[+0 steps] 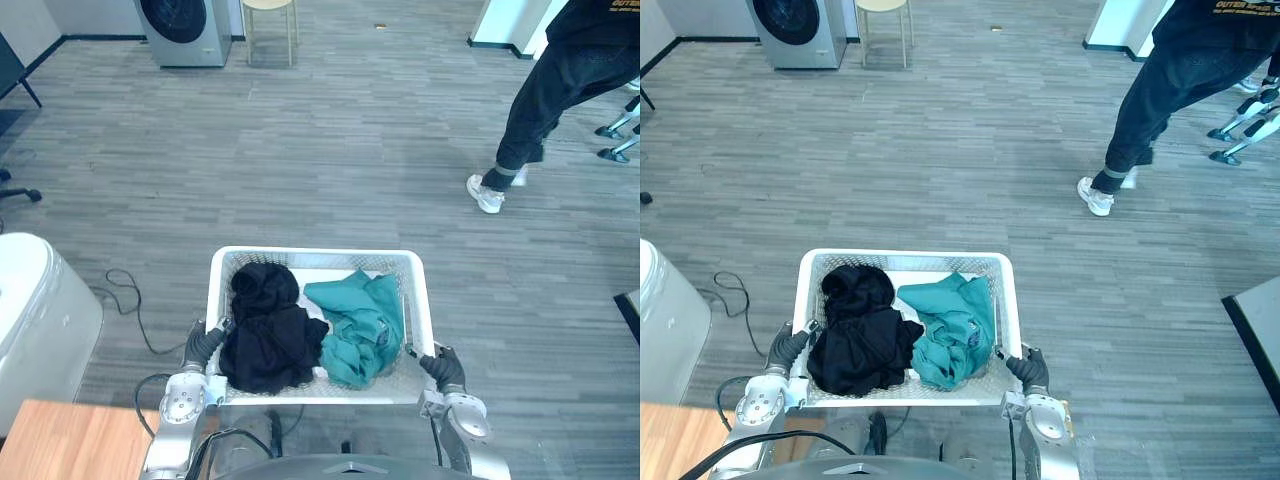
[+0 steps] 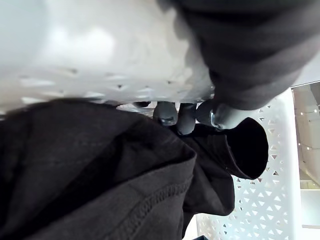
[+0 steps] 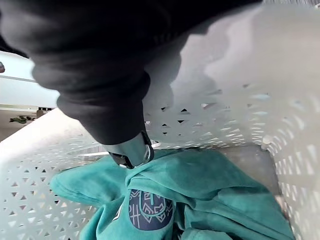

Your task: Pick up the laundry basket with both hands and put the clothes into the washing machine.

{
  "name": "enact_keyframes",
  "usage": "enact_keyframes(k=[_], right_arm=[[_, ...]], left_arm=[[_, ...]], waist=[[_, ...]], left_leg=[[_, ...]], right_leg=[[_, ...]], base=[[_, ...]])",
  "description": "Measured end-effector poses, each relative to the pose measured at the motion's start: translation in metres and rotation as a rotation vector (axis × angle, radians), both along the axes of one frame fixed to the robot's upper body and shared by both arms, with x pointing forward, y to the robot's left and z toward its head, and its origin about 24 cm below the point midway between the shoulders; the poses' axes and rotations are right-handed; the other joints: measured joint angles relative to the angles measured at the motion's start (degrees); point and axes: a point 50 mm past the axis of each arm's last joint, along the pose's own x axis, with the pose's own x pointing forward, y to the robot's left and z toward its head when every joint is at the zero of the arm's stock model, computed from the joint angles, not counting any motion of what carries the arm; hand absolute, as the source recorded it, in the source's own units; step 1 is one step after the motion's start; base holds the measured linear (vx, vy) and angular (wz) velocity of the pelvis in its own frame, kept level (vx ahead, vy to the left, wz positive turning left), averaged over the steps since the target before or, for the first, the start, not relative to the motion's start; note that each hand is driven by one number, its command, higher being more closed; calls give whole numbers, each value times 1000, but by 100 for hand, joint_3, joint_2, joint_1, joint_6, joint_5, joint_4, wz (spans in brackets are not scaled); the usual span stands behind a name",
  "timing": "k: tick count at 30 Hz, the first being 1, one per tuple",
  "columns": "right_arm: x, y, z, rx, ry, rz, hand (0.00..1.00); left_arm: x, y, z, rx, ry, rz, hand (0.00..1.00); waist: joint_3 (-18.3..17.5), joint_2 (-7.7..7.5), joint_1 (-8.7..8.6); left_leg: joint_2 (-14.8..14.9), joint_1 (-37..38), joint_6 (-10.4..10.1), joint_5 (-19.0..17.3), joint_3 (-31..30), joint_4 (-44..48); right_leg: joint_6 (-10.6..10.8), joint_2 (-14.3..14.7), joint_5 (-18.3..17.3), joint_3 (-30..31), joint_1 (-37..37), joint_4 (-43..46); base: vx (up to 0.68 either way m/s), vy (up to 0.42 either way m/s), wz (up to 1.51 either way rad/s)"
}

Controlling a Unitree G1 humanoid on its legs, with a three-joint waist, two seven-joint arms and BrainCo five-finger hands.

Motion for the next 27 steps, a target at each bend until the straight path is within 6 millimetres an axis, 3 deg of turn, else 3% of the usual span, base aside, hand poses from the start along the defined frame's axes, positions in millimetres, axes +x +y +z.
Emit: enact_keyframes(k=[2,4,6,7,9,11,12,13,14,15,17,18,20,22,23,24,25,26,27], right_arm=[[0,4,-3,16,9,-1,100],[9,5,1,22,-17,5,100],[14,3,5,27,-41,4,100],[16,0,7,25,-51,-1,100],[15,0,8,28,-56,-11,100],[3,-4,4,19,-28,-18,100],[-1,-6,6,10,-26,-20,100],[-6,-11,10,-12,-34,-20,100],[-6,-13,14,-23,-47,-17,100],[-6,-17,20,-43,-65,-12,100],[-12,-20,23,-44,-72,-25,100],[-13,-20,24,-46,-75,-26,100],[-9,-20,28,-34,-104,-30,100],[2,-19,34,-36,-140,-17,100],[4,-19,35,-36,-148,-13,100],[5,-20,36,-41,-153,-9,100],[6,-19,32,-36,-139,-4,100],[6,-17,24,-17,-111,-9,100],[6,-16,20,-10,-95,-10,100]], left_arm=[[0,3,3,17,-10,1,100],[3,4,9,26,-36,5,100],[8,2,15,20,-66,-1,100],[13,0,17,15,-78,-14,100],[17,-2,19,23,-88,-39,100],[12,-5,12,6,-58,-36,100],[7,-9,8,-17,-40,-26,100],[3,-13,6,-37,-31,-15,100],[3,-14,5,-46,-30,-12,100],[2,-17,5,-65,-27,-13,100],[-4,-20,4,-86,-20,-13,100],[-5,-19,5,-87,-24,-14,100],[-3,-19,13,-96,-63,-19,100],[-2,-19,15,-106,-80,-3,100],[-3,-19,14,-115,-78,6,100],[-3,-20,14,-119,-79,9,100],[-3,-19,15,-113,-81,9,100],[-4,-16,14,-100,-75,9,100],[-4,-15,14,-97,-74,14,100]], waist=[[83,75,1],[139,169,-52],[214,274,-59],[205,252,-77],[187,135,-221],[108,214,-280],[19,351,-269],[10,538,-263],[52,613,-268],[94,686,-202],[143,593,-68],[158,523,-45],[107,281,101],[94,323,237],[61,353,272],[20,410,291],[-26,365,342],[-166,250,288],[-184,183,257]], left_leg=[[43,483,5,-270,-10,-76],[168,809,-80,-357,-14,-324],[298,1153,-189,-409,-41,-686],[386,1386,-279,-446,-102,-921],[396,1713,-497,-613,-263,-1199],[666,2182,-610,-930,-429,-1083],[947,2021,-608,-907,-492,-293],[1318,1451,-588,-551,-511,1085],[1515,1119,-590,-85,-540,1877],[1828,427,-745,765,-657,3401],[1943,-341,-651,630,-451,4652],[1931,-519,-613,542,-295,4643],[1712,-1256,-608,180,214,3377],[1523,-1522,-714,240,277,1555],[1364,-1452,-914,595,279,80],[1336,-1438,-992,762,263,-513],[1230,-1474,-1040,1442,220,-559],[939,-1495,-768,1755,118,-336],[838,-1511,-586,1705,74,-167]], right_leg=[[-660,-224,-258,-579,-411,709],[-994,-362,-431,-1166,-752,140],[-1115,-397,-388,-1568,-1019,-1183],[-1044,-329,29,-1589,-1032,-2543],[-835,-353,741,-1311,-874,-4090],[-1038,-94,927,-1131,-818,-3510],[-1213,57,840,-1285,-806,-3062],[-1372,269,535,-1468,-605,-2929],[-1428,377,388,-1556,-408,-2944],[-1553,544,187,-1645,47,-3066],[-1684,711,35,-1654,1119,-3631],[-1687,708,33,-1649,1409,-3836],[-1686,641,33,-1596,2179,-4608],[-1625,591,-28,-1475,2553,-4930],[-1535,523,-144,-1436,2789,-5097],[-1496,521,-237,-1436,2889,-5165],[-1342,387,-567,-1400,3047,-5133],[-1336,148,-798,-1281,3054,-4887],[-1303,57,-842,-1229,2976,-4576]], base=[[339,12,-5],[415,-40,-9],[481,-97,1],[476,-139,24],[576,-252,65],[657,-310,50],[720,-298,17],[712,-308,18],[705,-303,17],[696,-262,14],[772,-238,8],[790,-200,9],[654,-121,-13],[580,31,-48],[472,76,-41],[581,150,-45],[581,238,-33],[713,282,-31],[765,310,-22]])
